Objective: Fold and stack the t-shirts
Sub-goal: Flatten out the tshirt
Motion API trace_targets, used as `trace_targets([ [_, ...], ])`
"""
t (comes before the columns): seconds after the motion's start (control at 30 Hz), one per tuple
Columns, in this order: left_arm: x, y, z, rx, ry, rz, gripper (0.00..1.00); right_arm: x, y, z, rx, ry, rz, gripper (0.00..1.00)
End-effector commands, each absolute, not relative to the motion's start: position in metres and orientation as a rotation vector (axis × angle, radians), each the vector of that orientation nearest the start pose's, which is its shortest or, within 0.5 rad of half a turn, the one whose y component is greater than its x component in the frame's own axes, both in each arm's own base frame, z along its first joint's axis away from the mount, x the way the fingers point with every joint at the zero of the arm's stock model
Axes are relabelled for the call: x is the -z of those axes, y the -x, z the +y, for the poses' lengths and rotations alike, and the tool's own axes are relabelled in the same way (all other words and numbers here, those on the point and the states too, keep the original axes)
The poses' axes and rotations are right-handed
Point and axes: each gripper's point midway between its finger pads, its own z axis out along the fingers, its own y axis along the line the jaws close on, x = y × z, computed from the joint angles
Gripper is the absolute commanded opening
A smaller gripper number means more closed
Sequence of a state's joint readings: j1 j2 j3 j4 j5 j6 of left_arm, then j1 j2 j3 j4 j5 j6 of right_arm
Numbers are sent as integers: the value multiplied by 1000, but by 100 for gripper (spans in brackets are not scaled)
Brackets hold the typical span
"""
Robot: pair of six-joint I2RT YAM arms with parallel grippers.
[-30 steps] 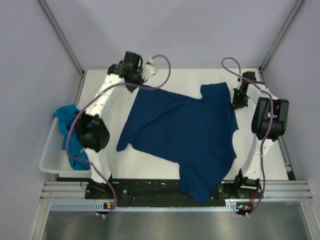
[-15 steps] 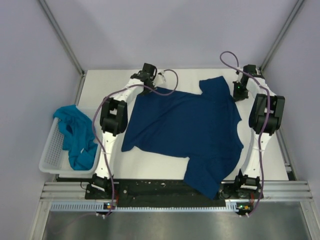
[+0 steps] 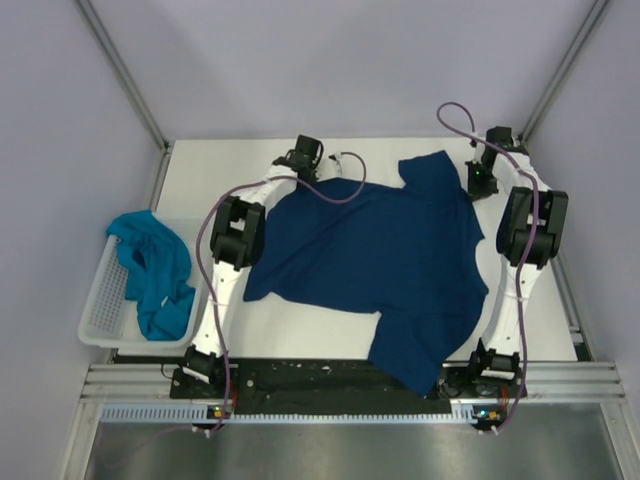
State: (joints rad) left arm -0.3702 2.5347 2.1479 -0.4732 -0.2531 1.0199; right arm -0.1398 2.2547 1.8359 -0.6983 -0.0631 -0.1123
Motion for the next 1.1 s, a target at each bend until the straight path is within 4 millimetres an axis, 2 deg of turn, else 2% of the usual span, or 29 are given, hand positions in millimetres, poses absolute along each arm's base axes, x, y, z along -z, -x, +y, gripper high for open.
trace_targets([
  [0.0, -14, -611, -132, -716, -1503, 2016, 0, -44, -533, -89, 128, -54, 2612, 0],
  [0.1, -15, -623, -95, -896, -1408, 2049, 0, -48, -542, -96, 134, -119, 2585, 0],
  [0.17, -18, -630, -72, -983, -1336, 2065, 0, -50, -549, -93, 96, -121, 2570, 0],
  [0.27, -23, -639, -48, -1080, -1233, 2079, 0, -54, -563, -80, -5, -100, 2536, 0],
  [0.37, -35, -648, -30, -1151, -1127, 2073, 0, -54, -572, -81, -11, -109, 2520, 0],
  [0.47, -43, -650, -31, -1135, -1090, 2056, 0, -59, -581, -75, -56, -95, 2494, 0],
  [0.53, -55, -651, -34, -1122, -1048, 2032, 0, -65, -587, -74, -70, -99, 2470, 1],
  [0.57, -65, -653, -35, -1116, -1021, 2016, 0, -70, -591, -74, -69, -102, 2453, 5],
  [0.63, -79, -656, -35, -1111, -976, 1996, 14, -80, -598, -78, -50, -110, 2423, 13],
  [0.73, -104, -656, -36, -1104, -922, 1970, 32, -92, -599, -96, 75, -160, 2403, 34],
  [0.8, -125, -653, -36, -1084, -888, 1958, 43, -117, -590, -109, 175, -200, 2374, 40],
  [0.83, -146, -649, -38, -1063, -868, 1942, 46, -133, -584, -111, 194, -207, 2355, 45],
  [0.87, -158, -643, -39, -1030, -865, 1941, 48, -150, -578, -111, 201, -213, 2333, 49],
  [0.93, -179, -627, -47, -943, -879, 1936, 51, -179, -561, -102, 161, -196, 2304, 52],
  [1.0, -192, -602, -60, -805, -942, 1946, 52, -207, -540, -78, 48, -108, 2277, 52],
  [1.03, -196, -585, -74, -689, -1008, 1943, 51, -217, -528, -62, -21, -37, 2266, 53],
  [1.07, -182, -562, -80, -606, -1079, 1976, 51, -226, -516, -42, -98, 58, 2251, 55],
])
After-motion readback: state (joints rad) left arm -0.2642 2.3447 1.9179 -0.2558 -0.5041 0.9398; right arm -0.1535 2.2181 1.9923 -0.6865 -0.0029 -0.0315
